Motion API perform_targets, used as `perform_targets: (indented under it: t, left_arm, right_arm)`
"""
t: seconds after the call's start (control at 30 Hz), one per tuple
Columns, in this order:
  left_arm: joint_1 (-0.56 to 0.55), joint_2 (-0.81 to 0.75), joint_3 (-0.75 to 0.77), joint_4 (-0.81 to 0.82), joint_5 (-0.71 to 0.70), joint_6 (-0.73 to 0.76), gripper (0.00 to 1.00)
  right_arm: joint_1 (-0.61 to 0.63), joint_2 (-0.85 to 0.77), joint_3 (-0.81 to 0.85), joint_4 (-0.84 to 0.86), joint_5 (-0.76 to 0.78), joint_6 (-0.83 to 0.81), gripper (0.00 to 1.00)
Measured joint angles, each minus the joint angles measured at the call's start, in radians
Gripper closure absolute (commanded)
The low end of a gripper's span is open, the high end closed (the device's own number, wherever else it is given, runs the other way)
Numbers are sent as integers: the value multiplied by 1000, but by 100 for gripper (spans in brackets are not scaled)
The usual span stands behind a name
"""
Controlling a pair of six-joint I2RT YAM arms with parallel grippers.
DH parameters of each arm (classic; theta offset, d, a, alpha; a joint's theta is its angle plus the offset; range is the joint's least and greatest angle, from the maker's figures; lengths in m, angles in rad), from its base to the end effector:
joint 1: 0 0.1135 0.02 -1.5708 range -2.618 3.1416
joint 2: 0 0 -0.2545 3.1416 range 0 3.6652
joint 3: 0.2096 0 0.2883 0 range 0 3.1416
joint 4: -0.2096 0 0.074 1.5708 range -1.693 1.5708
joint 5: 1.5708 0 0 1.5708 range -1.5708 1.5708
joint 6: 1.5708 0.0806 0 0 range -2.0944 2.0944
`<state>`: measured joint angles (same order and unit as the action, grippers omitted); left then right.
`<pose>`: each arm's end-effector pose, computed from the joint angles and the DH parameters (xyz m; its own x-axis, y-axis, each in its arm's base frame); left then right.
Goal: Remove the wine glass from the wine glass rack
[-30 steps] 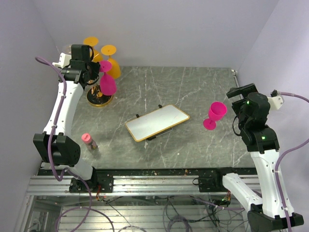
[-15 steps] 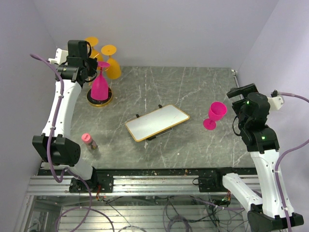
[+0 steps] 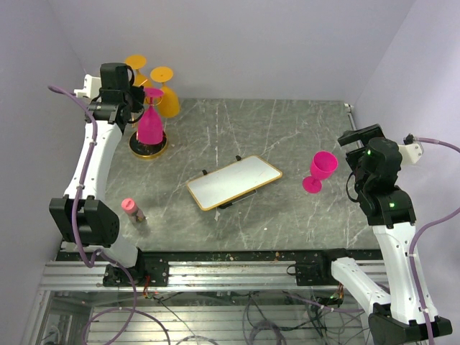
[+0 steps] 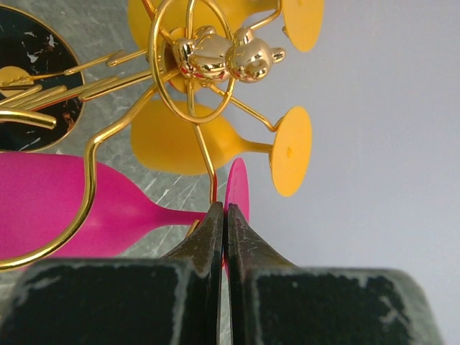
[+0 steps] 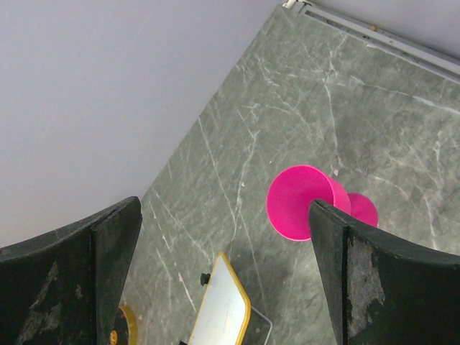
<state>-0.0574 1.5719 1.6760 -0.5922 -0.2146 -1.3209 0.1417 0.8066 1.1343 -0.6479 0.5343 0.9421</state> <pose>0.4297 -0.0075 0.3853 0.0118 -0.9490 -0.3152 -0.4862 0.2700 -0.8311 0.2312 -0.0085 0.3997 0.1055 0.7182 -0.6878 0.4620 0.5771 0.6734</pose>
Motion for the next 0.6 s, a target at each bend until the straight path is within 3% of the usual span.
perform_targets:
  t: [0.6]
  left_arm:
    - [103,-111,-124,95,52,-46,93]
  right_arm:
    - [0,16,0,0,-8,3,0]
